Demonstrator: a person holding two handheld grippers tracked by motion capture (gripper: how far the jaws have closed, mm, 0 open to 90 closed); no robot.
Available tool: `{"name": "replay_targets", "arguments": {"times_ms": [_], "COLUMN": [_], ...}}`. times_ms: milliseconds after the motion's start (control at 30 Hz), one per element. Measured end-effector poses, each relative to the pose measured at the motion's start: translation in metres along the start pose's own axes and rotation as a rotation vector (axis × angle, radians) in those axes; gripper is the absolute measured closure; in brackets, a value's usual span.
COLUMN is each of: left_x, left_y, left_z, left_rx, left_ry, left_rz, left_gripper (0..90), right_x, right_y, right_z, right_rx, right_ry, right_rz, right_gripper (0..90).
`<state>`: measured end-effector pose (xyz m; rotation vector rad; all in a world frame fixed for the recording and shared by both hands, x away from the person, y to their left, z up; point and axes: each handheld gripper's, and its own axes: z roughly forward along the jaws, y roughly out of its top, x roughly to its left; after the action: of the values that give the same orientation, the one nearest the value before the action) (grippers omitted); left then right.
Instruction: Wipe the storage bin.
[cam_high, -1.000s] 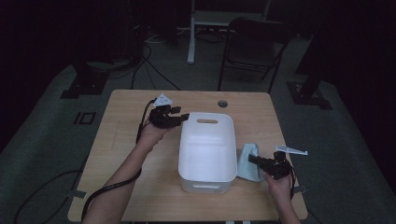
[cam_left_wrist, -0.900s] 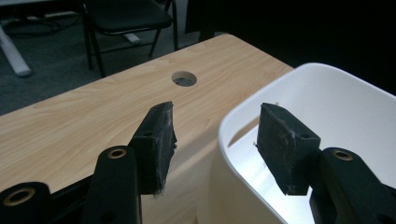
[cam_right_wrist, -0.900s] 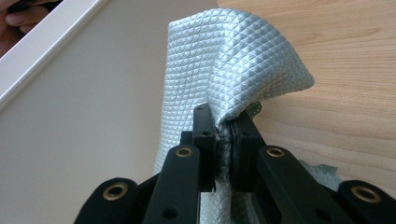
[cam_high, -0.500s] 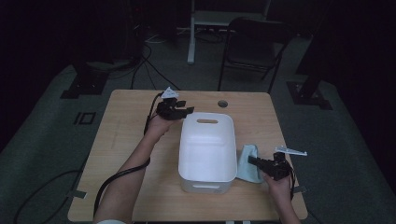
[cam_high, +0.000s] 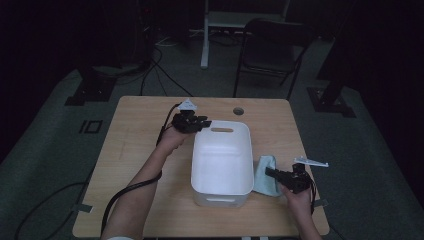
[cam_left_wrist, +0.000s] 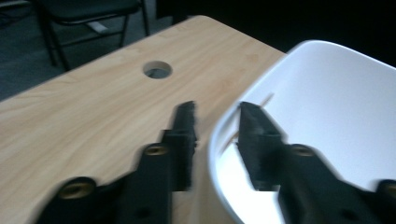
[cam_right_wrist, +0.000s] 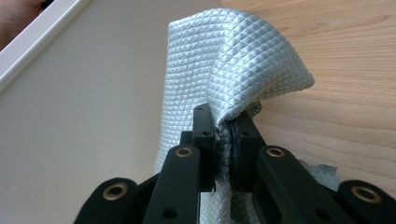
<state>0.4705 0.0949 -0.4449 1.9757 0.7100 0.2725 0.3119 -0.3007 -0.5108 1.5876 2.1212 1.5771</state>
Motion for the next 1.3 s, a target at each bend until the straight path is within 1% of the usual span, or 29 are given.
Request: {"name": "replay_targets", "arguments": {"times_ms": [33, 100, 133, 200, 267, 300, 400, 433, 533, 633, 667, 700, 767, 800, 833, 1033, 1100, 1167, 1200, 1300], "left_x": [-0.001, -0.001, -0.002, -0.001, -0.001, -0.001, -0.001, -0.001, 0.000, 0.002, 0.003, 0.002, 0.002, 0.002, 0.001, 0.003, 0.003, 0.002, 0.002, 0.000], "left_y": [0.000, -0.002, -0.003, -0.006, -0.010, -0.012, -0.018, -0.019, -0.022, -0.022, -0.021, -0.020, -0.018, -0.018, -0.017, -0.015, -0.015, -0.017, -0.018, -0.022], "left_z": [-0.001, -0.004, -0.007, -0.012, -0.018, -0.022, -0.031, -0.033, -0.036, -0.035, -0.034, -0.032, -0.029, -0.029, -0.027, -0.023, -0.024, -0.026, -0.028, -0.037], "left_rx": [0.001, 0.005, 0.010, 0.010, 0.007, 0.008, -0.004, -0.005, -0.016, -0.028, -0.028, -0.026, -0.019, -0.019, -0.011, -0.010, -0.011, -0.007, -0.007, 0.005], "left_ry": [0.014, 0.026, 0.041, 0.051, 0.078, 0.078, 0.105, 0.104, 0.096, 0.087, 0.076, 0.083, 0.072, 0.072, 0.076, 0.069, 0.071, 0.072, 0.070, 0.083], "left_rz": [0.004, 0.005, 0.007, 0.003, 0.007, -0.004, -0.024, -0.025, -0.047, -0.060, -0.070, -0.064, -0.053, -0.053, -0.042, -0.051, -0.059, -0.044, -0.047, -0.034], "left_gripper": [75.4, 76.8, 77.4, 79.2, 81.2, 81.9, 82.3, 82.2, 81.6, 80.4, 79.8, 79.7, 77.8, 76.7, 76.7, 77.5, 78.6, 80.5, 81.6, 85.2], "right_x": [0.000, -0.001, -0.002, -0.002, -0.003, -0.003, -0.004, -0.004, -0.005, -0.005, -0.006, -0.006, -0.006, -0.006, -0.006, -0.008, -0.008, -0.009, -0.009, -0.009], "right_y": [0.000, 0.000, 0.000, 0.000, 0.000, 0.000, 0.001, 0.001, 0.002, 0.003, 0.003, 0.003, 0.002, 0.002, 0.002, 0.002, 0.002, 0.002, 0.002, 0.002], "right_z": [0.000, 0.000, 0.000, -0.001, -0.001, -0.001, -0.003, -0.004, -0.007, -0.010, -0.010, -0.010, -0.010, -0.010, -0.010, -0.009, -0.010, -0.010, -0.011, -0.011], "right_rx": [0.000, 0.001, 0.000, -0.002, -0.004, -0.006, -0.012, -0.016, -0.025, -0.032, -0.034, -0.033, -0.032, -0.032, -0.031, -0.024, -0.026, -0.028, -0.029, -0.032], "right_ry": [0.000, -0.001, -0.001, -0.003, -0.002, -0.003, -0.007, -0.008, -0.009, -0.011, -0.011, -0.012, -0.010, -0.010, -0.010, -0.007, -0.008, -0.008, -0.009, -0.010], "right_rz": [0.003, 0.004, 0.006, 0.010, 0.013, 0.014, 0.018, 0.020, 0.020, 0.026, 0.027, 0.026, 0.028, 0.028, 0.028, 0.029, 0.029, 0.030, 0.031, 0.032], "right_gripper": [83.5, 83.5, 83.5, 83.6, 83.5, 83.5, 83.5, 83.5, 83.5, 83.5, 83.6, 83.6, 83.6, 83.6, 83.6, 83.5, 83.6, 83.5, 83.5, 83.5]}}
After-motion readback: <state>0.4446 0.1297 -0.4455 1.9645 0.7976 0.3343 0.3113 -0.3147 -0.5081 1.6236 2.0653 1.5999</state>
